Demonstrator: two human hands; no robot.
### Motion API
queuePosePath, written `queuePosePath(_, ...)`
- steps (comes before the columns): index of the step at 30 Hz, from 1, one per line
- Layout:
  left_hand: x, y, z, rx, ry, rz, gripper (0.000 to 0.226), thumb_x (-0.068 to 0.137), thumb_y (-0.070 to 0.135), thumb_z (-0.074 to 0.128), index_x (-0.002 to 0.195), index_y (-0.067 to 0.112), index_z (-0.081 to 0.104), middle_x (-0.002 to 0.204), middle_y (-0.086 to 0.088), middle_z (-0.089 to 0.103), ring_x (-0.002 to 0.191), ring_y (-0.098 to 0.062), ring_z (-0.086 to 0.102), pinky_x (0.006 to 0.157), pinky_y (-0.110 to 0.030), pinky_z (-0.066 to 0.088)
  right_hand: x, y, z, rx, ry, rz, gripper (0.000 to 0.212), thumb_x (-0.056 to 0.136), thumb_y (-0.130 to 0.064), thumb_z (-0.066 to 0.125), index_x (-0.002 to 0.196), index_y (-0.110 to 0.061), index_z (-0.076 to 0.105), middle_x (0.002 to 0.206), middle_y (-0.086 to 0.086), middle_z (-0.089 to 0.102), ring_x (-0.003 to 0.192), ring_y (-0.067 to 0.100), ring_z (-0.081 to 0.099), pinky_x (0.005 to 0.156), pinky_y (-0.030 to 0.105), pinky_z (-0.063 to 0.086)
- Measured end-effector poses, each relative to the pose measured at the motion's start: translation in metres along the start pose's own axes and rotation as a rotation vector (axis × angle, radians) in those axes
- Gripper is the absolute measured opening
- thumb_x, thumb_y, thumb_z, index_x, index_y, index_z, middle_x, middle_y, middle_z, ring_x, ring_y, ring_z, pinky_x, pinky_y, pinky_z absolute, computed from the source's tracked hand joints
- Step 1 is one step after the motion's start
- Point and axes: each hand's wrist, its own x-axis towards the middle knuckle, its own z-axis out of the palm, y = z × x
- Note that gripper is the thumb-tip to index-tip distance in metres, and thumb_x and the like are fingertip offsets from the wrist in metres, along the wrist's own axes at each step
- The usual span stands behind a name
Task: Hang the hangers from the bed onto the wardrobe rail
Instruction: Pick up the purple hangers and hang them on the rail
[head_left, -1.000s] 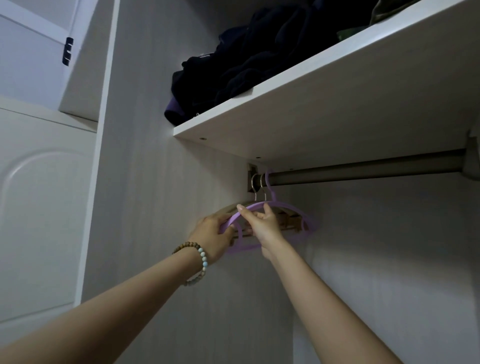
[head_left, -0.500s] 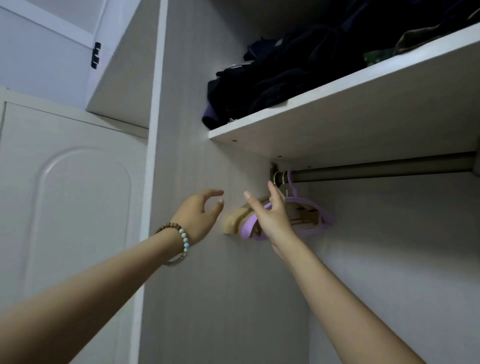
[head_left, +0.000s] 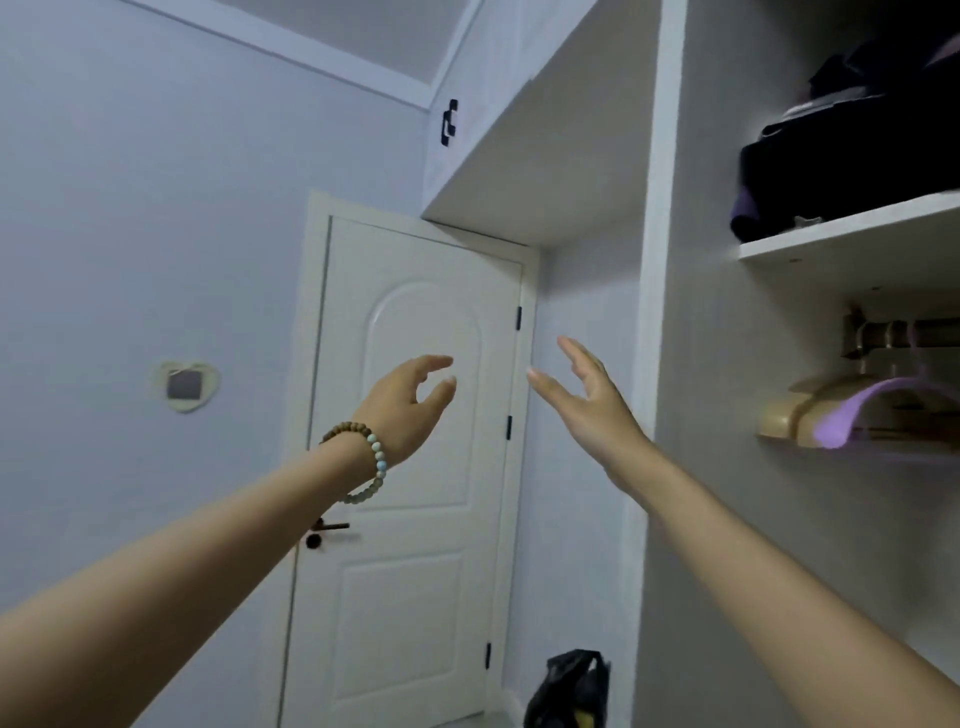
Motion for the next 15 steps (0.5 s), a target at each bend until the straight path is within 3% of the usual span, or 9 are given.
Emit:
queuePosePath(8,-0.121,-0.17,-0.162,0.194,-0.001,-0.337,0.049,0.094,0.039,0.042,0.14,0.022,0.037,0.145,0.002,0.04,0.133,-0.014,0.038,0.108,-0.03,0.03,-0.033,-0.033,0.249,0.077,-0.388,0.06,0.071,0.086,-0.049,0.057,0.146,-0.033,0.023,0.155,-0.017,0.012,0.142,0.003,0.017,0.115,0.029,0.02)
queuePosePath(15,-0.283,-0.305,-0.28,0.329,-0.037,-0.715,0.053,0.094,0.041,0.042,0.142,0.021,0.032,0.148,-0.001,0.036,0.135,-0.018,0.036,0.109,-0.033,0.029,-0.131,-0.042,0.475,0.141,-0.742,0.142,0.074,0.085,-0.049,0.058,0.146,-0.033,0.022,0.156,-0.013,0.011,0.144,0.007,0.013,0.117,0.034,0.019)
